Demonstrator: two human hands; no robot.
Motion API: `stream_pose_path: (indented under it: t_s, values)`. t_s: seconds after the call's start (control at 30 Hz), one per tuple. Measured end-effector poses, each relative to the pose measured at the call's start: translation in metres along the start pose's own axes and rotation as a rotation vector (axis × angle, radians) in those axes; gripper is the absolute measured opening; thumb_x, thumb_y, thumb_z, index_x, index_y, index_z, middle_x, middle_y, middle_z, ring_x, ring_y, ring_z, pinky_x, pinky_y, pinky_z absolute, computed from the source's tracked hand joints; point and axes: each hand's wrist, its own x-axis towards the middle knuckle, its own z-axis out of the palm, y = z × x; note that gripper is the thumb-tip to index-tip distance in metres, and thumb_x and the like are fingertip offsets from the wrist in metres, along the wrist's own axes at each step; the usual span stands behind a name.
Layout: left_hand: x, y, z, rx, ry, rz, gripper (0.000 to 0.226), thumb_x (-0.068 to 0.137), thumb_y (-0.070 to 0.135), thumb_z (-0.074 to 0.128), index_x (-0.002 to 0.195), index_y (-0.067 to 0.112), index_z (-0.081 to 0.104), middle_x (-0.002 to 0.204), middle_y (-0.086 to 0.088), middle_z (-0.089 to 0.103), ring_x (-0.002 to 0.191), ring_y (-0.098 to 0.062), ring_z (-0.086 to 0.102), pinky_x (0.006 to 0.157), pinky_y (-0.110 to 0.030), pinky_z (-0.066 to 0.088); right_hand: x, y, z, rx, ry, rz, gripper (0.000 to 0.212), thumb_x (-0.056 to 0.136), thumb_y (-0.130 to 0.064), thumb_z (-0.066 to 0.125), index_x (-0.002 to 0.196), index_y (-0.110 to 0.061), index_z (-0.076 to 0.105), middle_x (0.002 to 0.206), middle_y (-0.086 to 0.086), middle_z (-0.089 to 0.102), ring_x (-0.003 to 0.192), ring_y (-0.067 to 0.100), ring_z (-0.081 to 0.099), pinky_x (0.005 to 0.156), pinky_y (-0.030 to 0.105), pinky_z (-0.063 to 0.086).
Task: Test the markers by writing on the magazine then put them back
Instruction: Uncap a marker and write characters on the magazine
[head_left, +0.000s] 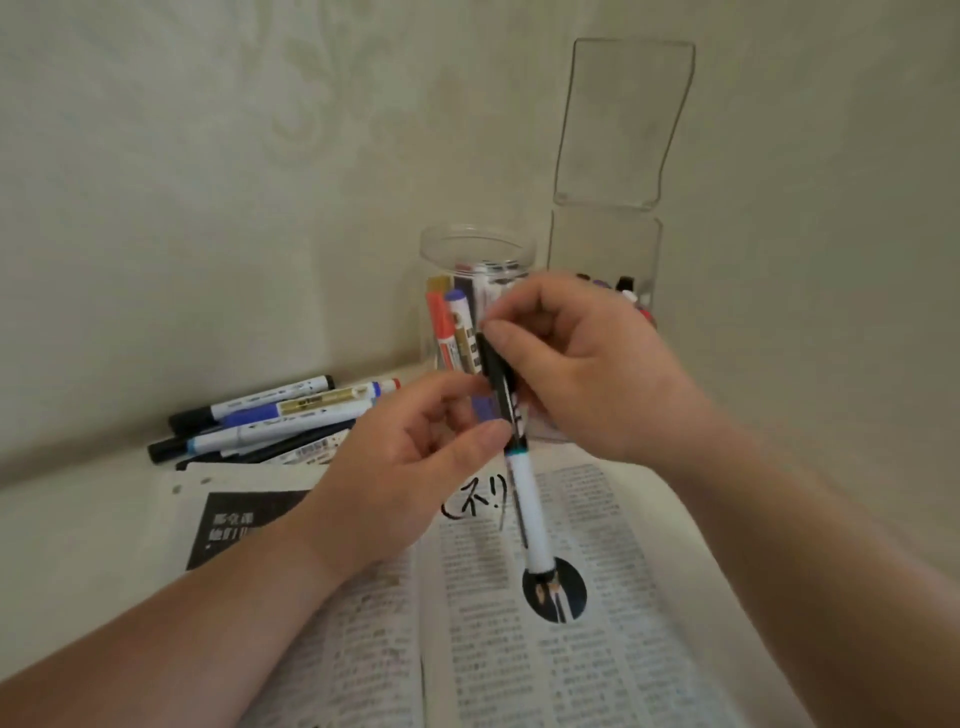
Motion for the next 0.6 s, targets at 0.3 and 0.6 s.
stream_pose_path:
  t_s: [0.3, 0.6]
  values:
    - [0.015, -0.007, -0.004, -0.61, 0.037, -0.314, 0.019, 0.081, 0.003, 0.067, 0.099, -0.004, 0.068, 0.082, -0.019, 0.068, 0.056, -0.02, 0.063, 0.057, -0.034, 0.059, -0.014, 0.059, 0.005, -0.022, -0.027, -0.15, 0.039, 0.096, -0.011, 0.066, 0.127, -0.036, 0.063, 0.099, -0.005, 0.065, 0.081, 0.027, 0.065, 0.072, 0.042, 0.058]
    - [0.004, -0.013, -0.004, -0.762, 0.073, -0.501, 0.044, 0.081, -0.007, 0.066, 0.122, 0.009, 0.057, 0.094, -0.028, 0.069, 0.057, -0.024, 0.065, 0.059, -0.036, 0.061, -0.018, 0.06, -0.007, -0.253, -0.707, 0.322, 0.069, 0.062, -0.046, 0.094, 0.116, -0.039, 0.052, 0.068, -0.006, 0.062, 0.059, 0.01, 0.054, 0.062, 0.037, 0.049]
